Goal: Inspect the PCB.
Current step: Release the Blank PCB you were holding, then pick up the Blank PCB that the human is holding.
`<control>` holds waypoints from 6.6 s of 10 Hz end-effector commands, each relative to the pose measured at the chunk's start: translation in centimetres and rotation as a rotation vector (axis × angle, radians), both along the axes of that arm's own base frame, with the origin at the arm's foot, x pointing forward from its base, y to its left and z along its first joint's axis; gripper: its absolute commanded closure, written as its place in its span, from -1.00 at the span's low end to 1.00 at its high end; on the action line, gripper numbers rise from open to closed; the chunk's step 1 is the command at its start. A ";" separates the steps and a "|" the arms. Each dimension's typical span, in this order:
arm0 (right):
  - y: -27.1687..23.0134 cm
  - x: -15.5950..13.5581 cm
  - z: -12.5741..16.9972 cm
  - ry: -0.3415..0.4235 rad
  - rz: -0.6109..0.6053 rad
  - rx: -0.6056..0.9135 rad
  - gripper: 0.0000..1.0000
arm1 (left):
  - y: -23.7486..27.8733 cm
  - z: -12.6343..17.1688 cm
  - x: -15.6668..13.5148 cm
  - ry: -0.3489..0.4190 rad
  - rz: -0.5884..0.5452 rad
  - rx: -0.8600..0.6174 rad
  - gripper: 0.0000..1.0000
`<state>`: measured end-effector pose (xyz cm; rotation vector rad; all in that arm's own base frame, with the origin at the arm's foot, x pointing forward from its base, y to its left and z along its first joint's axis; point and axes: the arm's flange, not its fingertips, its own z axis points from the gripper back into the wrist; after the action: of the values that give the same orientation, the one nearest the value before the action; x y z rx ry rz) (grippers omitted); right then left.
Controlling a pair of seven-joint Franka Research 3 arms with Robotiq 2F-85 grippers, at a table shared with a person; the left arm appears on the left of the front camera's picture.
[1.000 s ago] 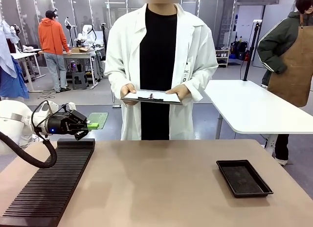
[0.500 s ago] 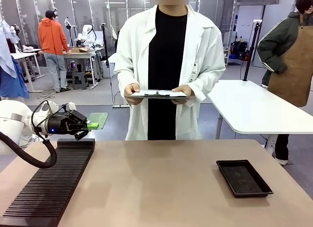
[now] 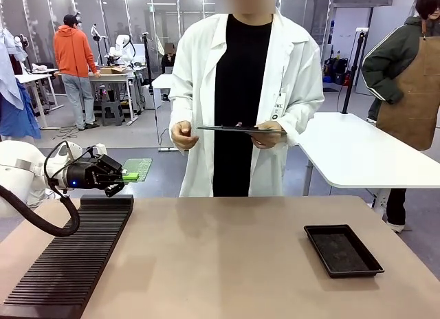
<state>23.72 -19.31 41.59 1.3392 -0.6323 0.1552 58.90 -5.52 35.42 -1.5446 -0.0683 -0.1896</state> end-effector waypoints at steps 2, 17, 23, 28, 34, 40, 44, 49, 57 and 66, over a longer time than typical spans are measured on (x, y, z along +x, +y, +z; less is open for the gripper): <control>-0.2 0.0 0.1 -0.020 -0.003 0.005 -1.00 | -0.2 0.2 -0.1 0.005 -0.002 0.012 1.00; -0.2 0.0 0.1 -0.020 -0.003 0.005 -1.00 | -0.2 0.2 -0.1 0.005 -0.002 0.012 1.00; -0.2 0.0 0.1 -0.020 -0.003 0.005 -1.00 | 0.1 0.2 -0.1 -0.008 -0.015 -0.003 0.29; -0.2 0.0 0.1 -0.020 -0.003 0.005 -1.00 | 0.6 0.3 -0.3 -0.017 -0.012 -0.009 -1.00; -0.2 0.0 0.1 -0.020 -0.003 0.005 -1.00 | 0.4 0.2 -0.2 -0.016 -0.007 -0.003 -1.00; -0.2 0.0 0.1 -0.020 -0.003 0.005 -1.00 | 0.5 0.0 0.0 -0.003 0.006 0.000 -1.00; -0.2 0.0 0.1 -0.020 -0.003 0.005 -1.00 | 0.5 0.0 0.0 -0.003 0.006 0.000 -1.00; -0.2 0.0 0.1 -0.020 -0.003 0.005 -1.00 | 0.6 0.1 0.0 -0.003 0.006 -0.007 -1.00; -0.2 0.0 0.1 -0.020 -0.003 0.005 -1.00 | 20.2 5.6 -17.7 -0.246 0.136 -0.012 -1.00; -0.2 0.0 0.1 -0.020 -0.003 0.005 -1.00 | 27.6 0.3 -29.3 -0.243 0.197 0.016 -1.00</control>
<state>23.77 -19.31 41.52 1.3402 -0.6304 0.1535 29.60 21.88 35.21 -1.4999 -0.4006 -0.2093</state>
